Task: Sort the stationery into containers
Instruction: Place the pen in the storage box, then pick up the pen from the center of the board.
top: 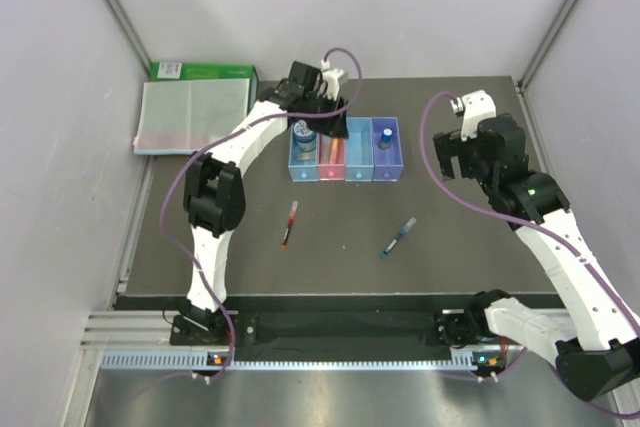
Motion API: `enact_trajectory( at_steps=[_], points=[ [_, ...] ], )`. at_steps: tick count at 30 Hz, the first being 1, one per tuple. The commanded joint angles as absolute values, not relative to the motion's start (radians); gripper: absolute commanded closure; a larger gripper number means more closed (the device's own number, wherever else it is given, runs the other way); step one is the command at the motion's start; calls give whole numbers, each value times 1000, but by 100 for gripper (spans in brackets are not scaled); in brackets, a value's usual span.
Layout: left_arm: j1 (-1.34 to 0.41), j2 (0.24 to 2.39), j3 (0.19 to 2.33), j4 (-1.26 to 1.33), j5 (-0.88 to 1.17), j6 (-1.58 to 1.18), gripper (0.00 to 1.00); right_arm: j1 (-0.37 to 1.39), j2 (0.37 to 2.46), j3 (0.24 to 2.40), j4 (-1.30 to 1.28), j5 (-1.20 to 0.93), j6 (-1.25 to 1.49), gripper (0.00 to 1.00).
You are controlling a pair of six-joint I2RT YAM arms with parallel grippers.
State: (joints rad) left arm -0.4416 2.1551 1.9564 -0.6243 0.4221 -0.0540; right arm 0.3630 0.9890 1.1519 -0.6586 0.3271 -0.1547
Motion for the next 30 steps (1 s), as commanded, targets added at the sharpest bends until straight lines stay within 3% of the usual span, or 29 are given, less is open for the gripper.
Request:
enact_trajectory(
  at_steps=[1, 2, 6, 7, 12, 18, 26, 30],
  points=[
    [-449, 2115, 2129, -629, 459, -61, 42, 351, 986, 1187, -647, 314, -173, 0],
    [-448, 2100, 2125, -655, 448, -55, 41, 351, 986, 1189, -649, 301, -184, 0],
    [-448, 1914, 1915, -727, 324, -23, 8, 324, 1012, 1209, -687, 237, -170, 0],
    [-446, 1867, 1770, -712, 315, -6, 1, 318, 1014, 1213, -696, 194, -160, 0],
    [-445, 1643, 1404, -712, 227, 26, 1, 316, 982, 1183, -726, 5, -159, 0],
    [-448, 1600, 1238, -783, 132, -43, 1, 316, 951, 1177, -718, 11, -175, 0],
    [-446, 1630, 1169, -727, 12, -72, 1, 304, 923, 1192, -724, 14, -175, 0],
    [-446, 1673, 1173, -704, 37, -86, 6, 285, 904, 1169, -723, 6, -164, 0]
  ],
)
